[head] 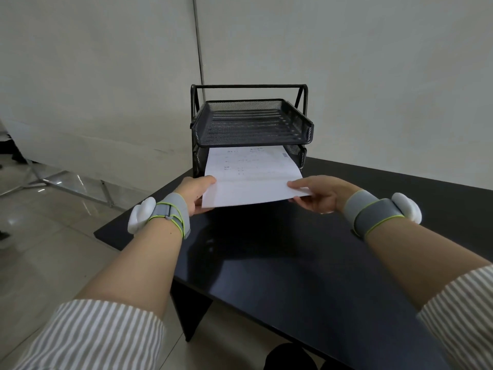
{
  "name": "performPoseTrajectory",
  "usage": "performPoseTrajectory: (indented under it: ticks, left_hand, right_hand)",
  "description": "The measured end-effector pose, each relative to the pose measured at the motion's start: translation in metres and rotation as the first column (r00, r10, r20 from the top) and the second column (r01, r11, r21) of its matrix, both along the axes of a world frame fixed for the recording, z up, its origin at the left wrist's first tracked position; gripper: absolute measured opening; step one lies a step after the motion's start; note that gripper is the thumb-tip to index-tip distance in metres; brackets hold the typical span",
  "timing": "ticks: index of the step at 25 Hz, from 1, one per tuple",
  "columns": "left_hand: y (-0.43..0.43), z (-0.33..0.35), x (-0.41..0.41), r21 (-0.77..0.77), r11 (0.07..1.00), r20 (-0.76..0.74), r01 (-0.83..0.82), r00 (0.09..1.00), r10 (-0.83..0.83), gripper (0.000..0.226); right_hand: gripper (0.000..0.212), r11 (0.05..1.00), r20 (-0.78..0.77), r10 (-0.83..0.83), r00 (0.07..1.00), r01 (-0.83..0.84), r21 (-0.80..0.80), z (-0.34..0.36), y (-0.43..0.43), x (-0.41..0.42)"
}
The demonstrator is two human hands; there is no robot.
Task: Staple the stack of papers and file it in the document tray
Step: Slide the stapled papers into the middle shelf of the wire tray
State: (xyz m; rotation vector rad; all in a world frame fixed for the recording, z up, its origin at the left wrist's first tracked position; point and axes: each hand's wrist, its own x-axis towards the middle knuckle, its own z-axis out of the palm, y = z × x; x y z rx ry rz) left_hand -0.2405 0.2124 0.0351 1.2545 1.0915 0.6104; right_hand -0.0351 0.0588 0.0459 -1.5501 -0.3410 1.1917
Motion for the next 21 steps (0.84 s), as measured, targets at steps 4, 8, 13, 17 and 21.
performPoseTrajectory:
  ticks: [4, 8, 13, 17, 21]
  left_hand:
    - [-0.003, 0.001, -0.002, -0.130, 0.991, 0.036, 0.009, 0.999, -0.005, 0.021]
    - [-0.003, -0.001, 0.000, -0.191, 0.982, 0.177, -0.007, 0.983, 0.042, 0.014]
    - [-0.007, -0.002, 0.000, -0.205, 0.978, 0.215, -0.044, 0.973, 0.089, 0.014]
    - [-0.009, 0.006, 0.001, -0.141, 0.986, 0.212, -0.084, 0.971, 0.113, 0.016]
    - [-0.016, 0.011, 0.007, 0.005, 0.993, 0.189, -0.119, 0.975, 0.116, 0.011]
  right_hand:
    - [0.006, 0.994, -0.045, -0.079, 0.996, 0.083, 0.071, -0.004, 0.011, -0.009]
    - [0.006, 0.986, -0.041, -0.107, 0.993, 0.112, 0.125, -0.006, 0.015, -0.017]
    - [0.007, 0.977, 0.005, -0.139, 0.990, 0.137, 0.164, 0.000, 0.015, -0.020]
    - [0.011, 0.981, 0.080, -0.152, 0.985, 0.140, 0.138, 0.004, 0.015, -0.025]
    - [0.011, 0.969, 0.220, -0.201, 0.955, 0.160, 0.189, 0.008, 0.020, -0.029]
